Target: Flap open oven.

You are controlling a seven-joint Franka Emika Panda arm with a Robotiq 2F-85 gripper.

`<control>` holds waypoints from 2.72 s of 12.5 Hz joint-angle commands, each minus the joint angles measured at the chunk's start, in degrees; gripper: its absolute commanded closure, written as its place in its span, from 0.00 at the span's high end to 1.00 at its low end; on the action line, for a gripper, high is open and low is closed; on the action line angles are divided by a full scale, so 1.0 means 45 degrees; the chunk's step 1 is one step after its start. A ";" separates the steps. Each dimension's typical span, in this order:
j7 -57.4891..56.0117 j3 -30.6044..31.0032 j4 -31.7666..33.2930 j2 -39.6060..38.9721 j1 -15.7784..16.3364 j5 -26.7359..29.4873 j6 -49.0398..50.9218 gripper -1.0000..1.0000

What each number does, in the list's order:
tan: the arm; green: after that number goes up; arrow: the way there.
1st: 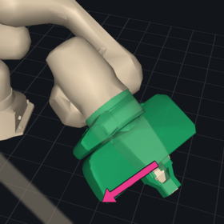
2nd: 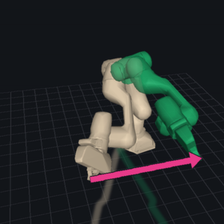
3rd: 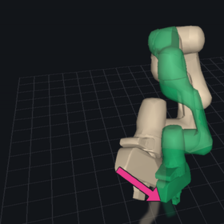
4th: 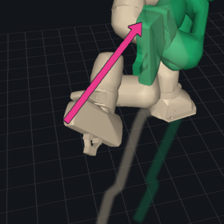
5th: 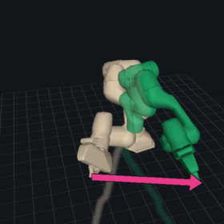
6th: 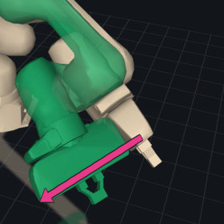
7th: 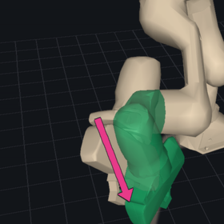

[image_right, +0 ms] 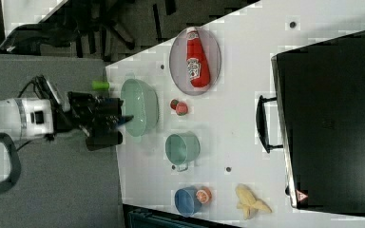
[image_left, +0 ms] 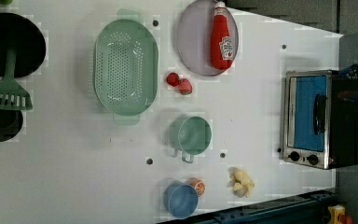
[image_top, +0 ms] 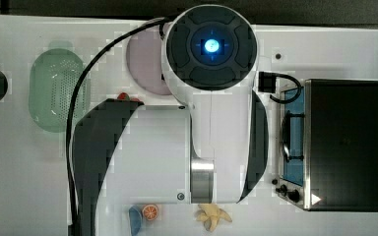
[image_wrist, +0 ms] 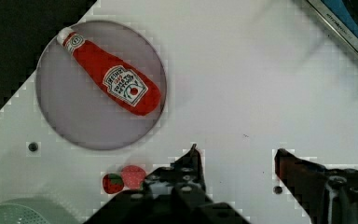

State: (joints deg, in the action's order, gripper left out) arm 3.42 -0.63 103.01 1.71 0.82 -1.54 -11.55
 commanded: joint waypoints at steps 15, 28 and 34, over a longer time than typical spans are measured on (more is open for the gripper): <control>-0.1243 -0.1072 0.3239 0.4097 -0.0730 -0.0506 0.1198 0.18; -1.5246 -0.4929 0.4176 0.0911 -0.1250 -0.0638 -0.3961 0.18; -1.5476 -0.5365 0.4797 -0.1234 -0.1294 -0.0637 -0.6469 0.18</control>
State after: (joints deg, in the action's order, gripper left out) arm -62.95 -25.07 125.11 -4.80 -5.72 -4.41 -37.96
